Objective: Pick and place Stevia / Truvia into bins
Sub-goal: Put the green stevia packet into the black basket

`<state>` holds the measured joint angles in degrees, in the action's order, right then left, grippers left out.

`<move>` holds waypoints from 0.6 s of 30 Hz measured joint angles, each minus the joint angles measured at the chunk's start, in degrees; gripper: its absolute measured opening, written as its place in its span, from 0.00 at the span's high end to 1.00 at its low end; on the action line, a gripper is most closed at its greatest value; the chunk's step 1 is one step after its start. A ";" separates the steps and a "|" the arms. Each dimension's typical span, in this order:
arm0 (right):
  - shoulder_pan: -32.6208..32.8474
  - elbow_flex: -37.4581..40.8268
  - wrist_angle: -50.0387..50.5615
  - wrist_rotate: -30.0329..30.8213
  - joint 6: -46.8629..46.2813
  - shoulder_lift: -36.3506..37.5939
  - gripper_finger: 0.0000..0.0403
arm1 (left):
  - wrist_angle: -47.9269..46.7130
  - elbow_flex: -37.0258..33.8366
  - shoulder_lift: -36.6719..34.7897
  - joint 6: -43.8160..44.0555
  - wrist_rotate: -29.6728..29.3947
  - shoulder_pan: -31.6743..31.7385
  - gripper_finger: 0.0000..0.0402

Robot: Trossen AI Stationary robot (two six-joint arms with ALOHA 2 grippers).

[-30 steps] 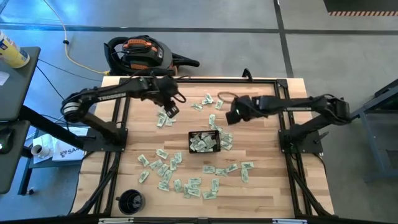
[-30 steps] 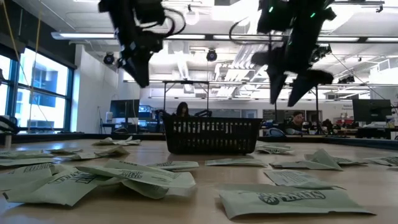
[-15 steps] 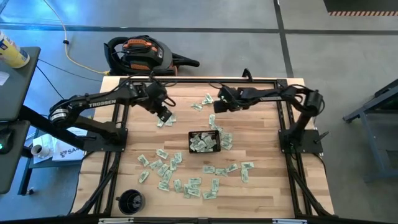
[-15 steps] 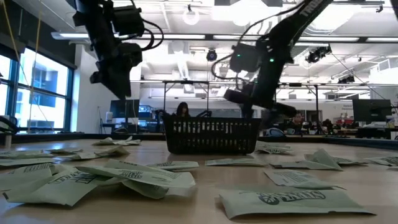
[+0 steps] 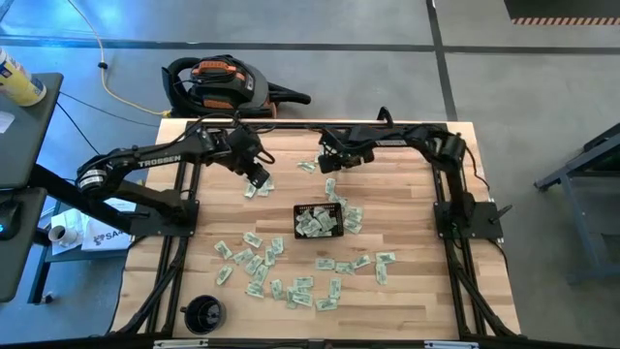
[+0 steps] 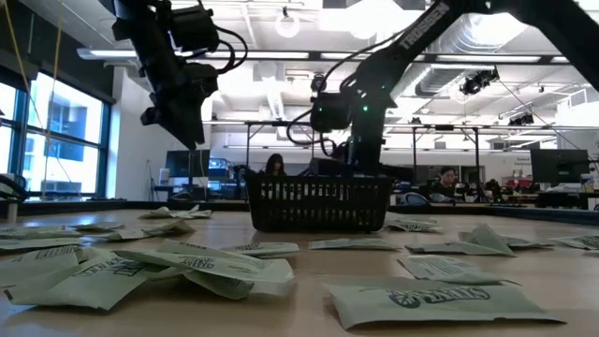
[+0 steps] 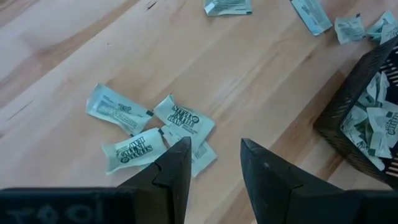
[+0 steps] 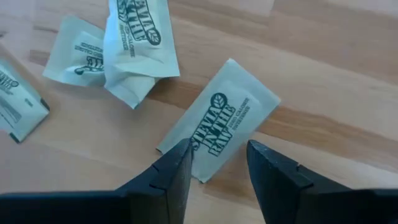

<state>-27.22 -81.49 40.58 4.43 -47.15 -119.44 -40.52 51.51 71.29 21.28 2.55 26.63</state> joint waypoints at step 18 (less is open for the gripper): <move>2.20 -0.22 1.08 -5.26 7.62 1.92 0.97 | 0.16 0.00 0.03 -0.51 -0.59 0.00 0.57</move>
<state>-25.02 -81.71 41.67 -0.83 -39.53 -117.52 -40.36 51.51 71.31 20.77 1.96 26.63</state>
